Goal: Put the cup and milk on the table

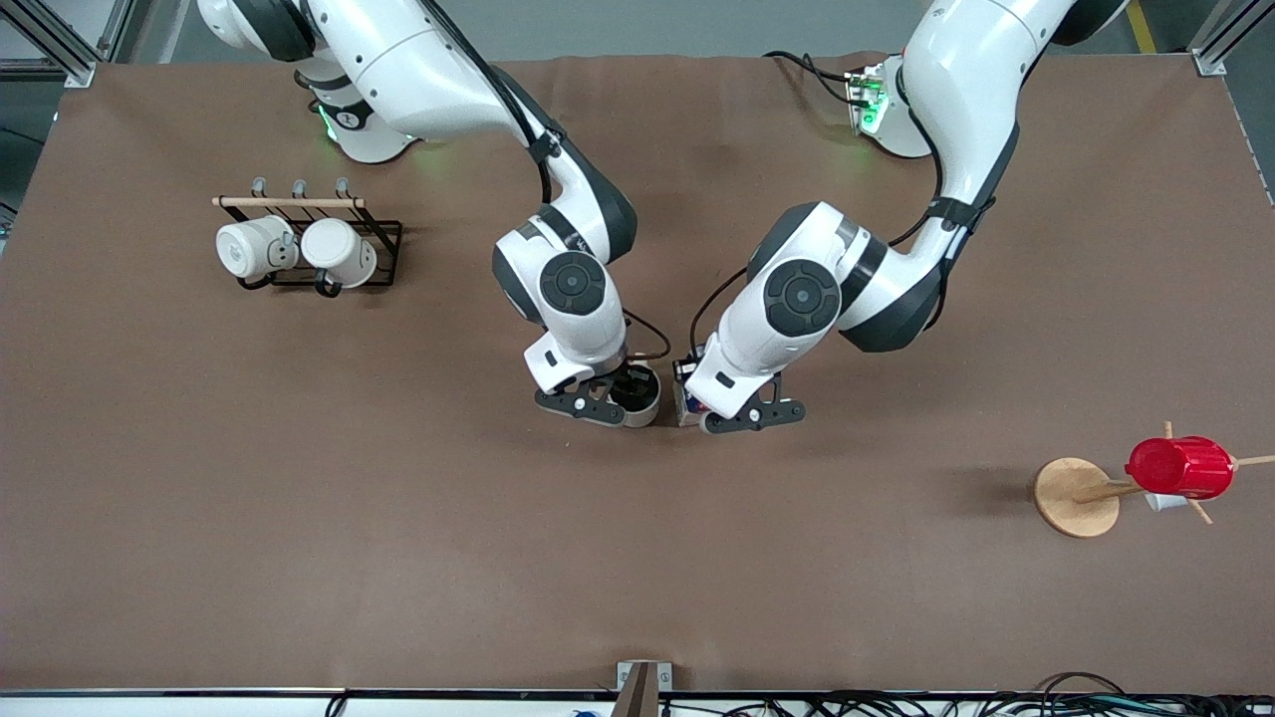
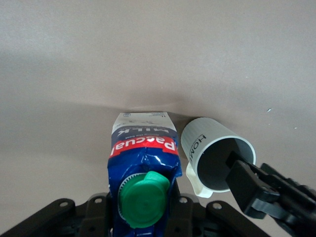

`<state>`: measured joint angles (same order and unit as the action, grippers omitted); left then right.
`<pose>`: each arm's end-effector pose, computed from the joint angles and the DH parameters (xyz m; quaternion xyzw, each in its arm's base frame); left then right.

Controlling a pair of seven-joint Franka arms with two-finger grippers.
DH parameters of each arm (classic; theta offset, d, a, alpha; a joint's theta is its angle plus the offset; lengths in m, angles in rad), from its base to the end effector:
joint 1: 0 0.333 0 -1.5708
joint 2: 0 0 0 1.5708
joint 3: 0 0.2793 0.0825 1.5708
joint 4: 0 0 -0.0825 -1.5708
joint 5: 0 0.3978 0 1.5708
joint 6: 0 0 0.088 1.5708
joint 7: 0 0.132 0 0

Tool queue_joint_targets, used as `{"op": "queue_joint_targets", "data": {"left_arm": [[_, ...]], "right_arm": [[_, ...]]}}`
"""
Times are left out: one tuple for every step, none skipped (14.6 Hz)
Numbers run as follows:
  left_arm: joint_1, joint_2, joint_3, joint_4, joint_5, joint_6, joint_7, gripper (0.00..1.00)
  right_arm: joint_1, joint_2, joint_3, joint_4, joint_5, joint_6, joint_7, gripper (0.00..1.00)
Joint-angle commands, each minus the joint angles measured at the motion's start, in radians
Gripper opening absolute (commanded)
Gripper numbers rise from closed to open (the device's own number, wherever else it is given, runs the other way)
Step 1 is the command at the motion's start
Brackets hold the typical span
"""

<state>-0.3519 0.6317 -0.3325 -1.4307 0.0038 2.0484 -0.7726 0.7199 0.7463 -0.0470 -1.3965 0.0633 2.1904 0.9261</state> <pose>0.5697 -0.4221 0.2812 0.9927 0.0738 -0.0563 0.0770 0.5605 0.4577 0.2089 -0.9902 0.1373 -0.0095 0.0247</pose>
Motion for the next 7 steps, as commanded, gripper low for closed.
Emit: {"op": "queue_joint_targets", "data": {"left_arm": [[-0.025,0.031,0.006,0.035,-0.008,0.027,-0.022,0.37],[-0.03,0.033,0.006,0.035,-0.008,0.038,-0.022,0.37],[-0.03,0.033,0.006,0.035,-0.008,0.041,-0.022,0.39],[-0.03,0.034,0.006,0.033,-0.008,0.041,-0.022,0.5],[-0.032,0.034,0.007,0.032,-0.005,0.041,-0.022,0.77],[-0.041,0.034,0.009,0.032,0.002,0.041,-0.019,1.0],[-0.044,0.03,0.009,0.032,0.011,0.041,-0.021,1.0]], "right_arm": [[-0.046,-0.077,0.003,0.001,0.006,-0.125,-0.051,0.88],[-0.074,-0.117,0.001,-0.001,0.006,-0.185,-0.09,0.9],[-0.115,-0.171,0.001,-0.005,0.004,-0.254,-0.131,0.91],[-0.155,-0.221,0.001,-0.018,0.004,-0.294,-0.171,0.92],[-0.196,-0.272,0.001,-0.036,0.004,-0.326,-0.223,0.92],[-0.247,-0.324,0.001,-0.048,0.003,-0.362,-0.281,0.92],[-0.288,-0.356,-0.001,-0.047,0.0,-0.401,-0.333,0.92]]}}
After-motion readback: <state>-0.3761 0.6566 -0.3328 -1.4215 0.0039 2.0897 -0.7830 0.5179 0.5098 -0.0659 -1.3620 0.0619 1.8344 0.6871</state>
